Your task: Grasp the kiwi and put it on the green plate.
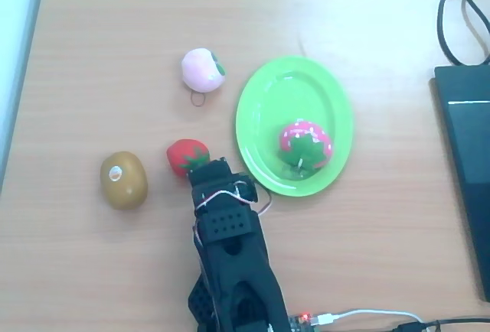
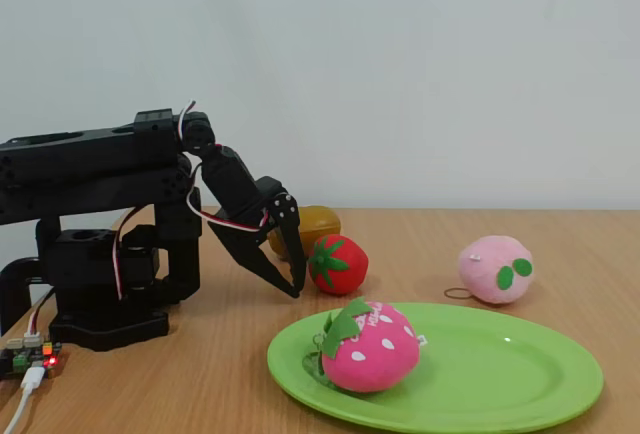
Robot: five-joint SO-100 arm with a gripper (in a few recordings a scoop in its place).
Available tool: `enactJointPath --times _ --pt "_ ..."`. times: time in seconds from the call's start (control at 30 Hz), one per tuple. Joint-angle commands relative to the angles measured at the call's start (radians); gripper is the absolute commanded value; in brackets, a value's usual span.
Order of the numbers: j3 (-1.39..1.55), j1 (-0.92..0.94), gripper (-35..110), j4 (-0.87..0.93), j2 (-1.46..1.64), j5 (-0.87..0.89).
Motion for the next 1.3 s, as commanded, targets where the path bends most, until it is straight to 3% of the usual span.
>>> enactJointPath --times 0.0,0.13,0.33,0.43,0.5,0.6,0.67,1.1,1.27 --pt "-0.091 -0.012 -8 0.018 -0.020 -0.023" --pt "-0.313 -0.074 -8 0.066 -0.107 -0.028" --pt "-0.657 -0.126 -8 0.181 -0.259 -0.245" --pt "-0.787 -0.167 -8 0.242 -0.328 -0.262" --pt "-0.865 -0.210 -7 0.322 -0.379 -0.416" --pt "-1.003 -0.265 -4 0.518 -0.448 -0.819" --pt "-1.035 -0.298 -4 0.589 -0.462 -0.873" --pt "-1.104 -0.282 -2 0.572 -0.676 -1.138" --pt "-1.137 -0.282 21 0.529 -0.719 -1.193"
